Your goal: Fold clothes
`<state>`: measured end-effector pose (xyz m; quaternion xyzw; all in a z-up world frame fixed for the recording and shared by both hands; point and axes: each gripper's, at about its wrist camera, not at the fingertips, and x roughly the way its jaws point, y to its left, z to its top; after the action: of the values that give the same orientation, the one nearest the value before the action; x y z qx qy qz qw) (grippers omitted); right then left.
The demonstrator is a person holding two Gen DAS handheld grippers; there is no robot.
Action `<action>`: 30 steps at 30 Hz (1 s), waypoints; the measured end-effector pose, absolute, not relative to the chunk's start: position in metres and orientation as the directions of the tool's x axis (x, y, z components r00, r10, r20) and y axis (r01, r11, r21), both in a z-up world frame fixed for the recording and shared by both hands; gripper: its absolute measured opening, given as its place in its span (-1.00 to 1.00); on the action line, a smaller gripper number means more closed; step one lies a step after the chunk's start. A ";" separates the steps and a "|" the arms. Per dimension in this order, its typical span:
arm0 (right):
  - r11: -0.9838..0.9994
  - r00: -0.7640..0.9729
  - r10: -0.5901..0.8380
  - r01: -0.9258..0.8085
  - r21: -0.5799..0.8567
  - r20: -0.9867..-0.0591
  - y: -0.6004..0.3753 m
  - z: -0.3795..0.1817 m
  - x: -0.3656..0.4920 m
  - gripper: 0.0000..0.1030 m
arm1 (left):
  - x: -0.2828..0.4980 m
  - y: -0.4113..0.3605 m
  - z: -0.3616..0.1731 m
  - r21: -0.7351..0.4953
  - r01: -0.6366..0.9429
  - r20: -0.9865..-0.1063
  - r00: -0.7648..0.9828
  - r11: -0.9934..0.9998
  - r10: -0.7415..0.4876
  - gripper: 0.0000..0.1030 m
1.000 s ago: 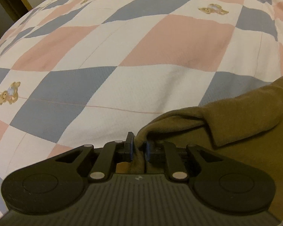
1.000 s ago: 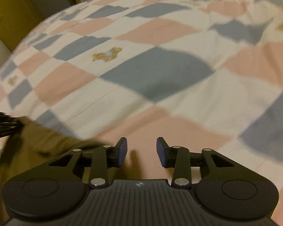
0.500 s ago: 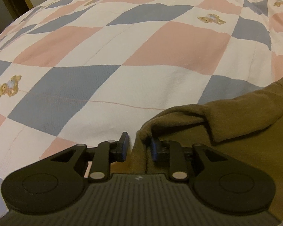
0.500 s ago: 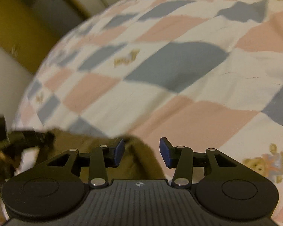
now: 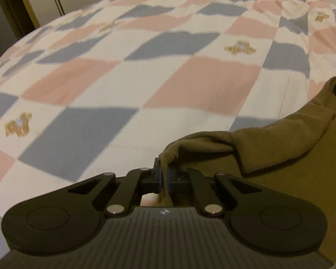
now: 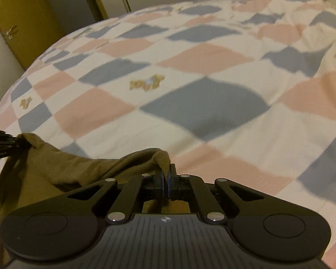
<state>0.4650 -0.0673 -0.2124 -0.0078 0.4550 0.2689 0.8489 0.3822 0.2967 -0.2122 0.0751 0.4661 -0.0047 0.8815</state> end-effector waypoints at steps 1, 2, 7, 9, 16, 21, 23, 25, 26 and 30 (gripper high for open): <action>0.856 0.455 0.454 -0.463 0.232 -0.766 -0.066 -0.209 0.470 -0.98 | 0.385 0.297 -0.207 0.131 0.074 -0.813 0.579 0.989 0.064 -0.93; 0.857 0.471 0.453 -0.463 0.225 -0.757 -0.065 -0.207 0.475 -0.98 | 0.389 0.299 -0.202 0.134 0.062 -0.801 0.594 0.989 0.071 -0.92; 0.874 0.556 0.423 -0.460 0.159 -0.715 -0.046 -0.206 0.508 -0.96 | 0.423 0.306 -0.214 0.171 0.045 -0.799 0.591 0.984 0.112 -0.90; 0.882 0.543 0.384 -0.455 0.123 -0.747 -0.039 -0.220 0.513 -0.85 | 0.438 0.308 -0.222 0.188 0.044 -0.804 0.581 0.981 0.128 -0.88; 0.931 0.520 0.249 -0.360 0.054 -0.817 -0.051 -0.247 0.493 0.35 | 0.413 0.316 -0.239 0.189 -0.005 -0.817 0.554 0.982 0.160 -0.38; 0.958 0.520 0.271 -0.227 0.175 -0.810 -0.117 -0.212 0.442 0.36 | 0.357 0.338 -0.201 0.180 -0.082 -0.822 0.535 0.980 0.196 -0.41; 0.953 0.495 0.302 -0.175 0.247 -0.814 -0.144 -0.195 0.407 0.36 | 0.323 0.327 -0.189 0.168 -0.071 -0.841 0.511 0.983 0.180 -0.44; 0.947 0.456 0.319 -0.120 0.298 -0.831 -0.169 -0.183 0.366 0.33 | 0.286 0.305 -0.182 0.090 -0.030 -0.871 0.482 0.995 0.093 -0.45; 0.944 0.433 0.325 -0.091 0.318 -0.840 -0.181 -0.178 0.345 0.31 | 0.265 0.289 -0.177 0.046 0.002 -0.883 0.468 0.999 0.040 -0.45; 0.930 0.368 0.334 0.020 0.367 -0.868 -0.219 -0.165 0.251 0.21 | 0.189 0.212 -0.167 -0.084 0.140 -0.904 0.405 0.987 -0.134 -0.45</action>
<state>0.2513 -0.2186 -0.1653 0.1599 0.5538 0.0966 0.8115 0.1887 0.2119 -0.1674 0.0025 0.5392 -0.0817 0.8382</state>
